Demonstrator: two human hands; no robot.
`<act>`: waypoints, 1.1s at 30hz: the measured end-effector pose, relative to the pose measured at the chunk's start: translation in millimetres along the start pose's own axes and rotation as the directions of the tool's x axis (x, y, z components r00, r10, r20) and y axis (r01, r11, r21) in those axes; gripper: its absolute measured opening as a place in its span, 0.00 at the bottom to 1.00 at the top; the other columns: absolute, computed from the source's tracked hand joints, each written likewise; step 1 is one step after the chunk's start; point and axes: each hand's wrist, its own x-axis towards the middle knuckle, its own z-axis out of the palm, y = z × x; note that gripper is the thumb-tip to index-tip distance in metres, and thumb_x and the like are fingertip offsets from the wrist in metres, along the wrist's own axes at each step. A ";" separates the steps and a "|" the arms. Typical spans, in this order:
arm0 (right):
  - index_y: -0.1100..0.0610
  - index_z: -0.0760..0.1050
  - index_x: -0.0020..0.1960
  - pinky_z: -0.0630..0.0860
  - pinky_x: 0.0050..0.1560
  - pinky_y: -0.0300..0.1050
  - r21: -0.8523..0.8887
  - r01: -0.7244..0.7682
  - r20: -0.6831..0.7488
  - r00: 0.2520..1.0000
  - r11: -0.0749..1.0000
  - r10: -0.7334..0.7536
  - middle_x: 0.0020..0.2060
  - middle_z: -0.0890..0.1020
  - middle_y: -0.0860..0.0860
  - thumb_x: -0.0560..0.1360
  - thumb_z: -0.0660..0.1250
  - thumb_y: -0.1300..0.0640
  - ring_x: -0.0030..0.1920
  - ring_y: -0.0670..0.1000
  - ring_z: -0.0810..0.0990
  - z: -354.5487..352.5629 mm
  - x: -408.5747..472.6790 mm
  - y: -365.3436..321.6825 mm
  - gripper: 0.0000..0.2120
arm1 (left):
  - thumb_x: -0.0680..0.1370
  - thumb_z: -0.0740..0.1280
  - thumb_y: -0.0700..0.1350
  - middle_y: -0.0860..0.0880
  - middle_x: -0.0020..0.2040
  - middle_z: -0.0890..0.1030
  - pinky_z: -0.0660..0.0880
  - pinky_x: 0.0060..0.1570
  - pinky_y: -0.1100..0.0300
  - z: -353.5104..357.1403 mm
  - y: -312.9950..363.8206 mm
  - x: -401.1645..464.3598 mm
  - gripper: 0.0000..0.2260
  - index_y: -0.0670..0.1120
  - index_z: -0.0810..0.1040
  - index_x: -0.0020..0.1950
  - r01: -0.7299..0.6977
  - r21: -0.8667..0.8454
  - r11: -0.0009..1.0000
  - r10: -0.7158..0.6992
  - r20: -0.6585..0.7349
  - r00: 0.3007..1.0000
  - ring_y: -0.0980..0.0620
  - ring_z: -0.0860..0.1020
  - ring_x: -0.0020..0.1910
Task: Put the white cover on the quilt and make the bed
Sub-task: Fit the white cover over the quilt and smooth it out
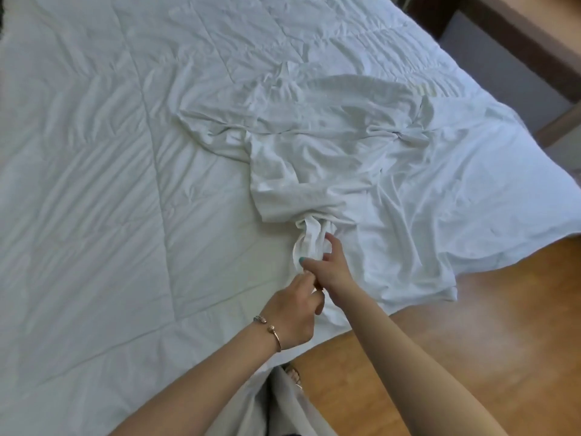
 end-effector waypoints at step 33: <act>0.40 0.39 0.78 0.68 0.62 0.50 0.167 0.222 -0.643 0.763 0.961 -0.065 0.66 0.69 0.50 0.75 0.69 0.54 0.61 0.52 0.73 -56.4 153.9 -125.5 0.46 | 0.78 0.59 0.47 0.49 0.78 0.59 0.59 0.73 0.51 -99.6 -166.8 280.2 0.29 0.51 0.56 0.79 0.157 -0.158 0.975 -0.119 0.225 0.967 0.49 0.56 0.77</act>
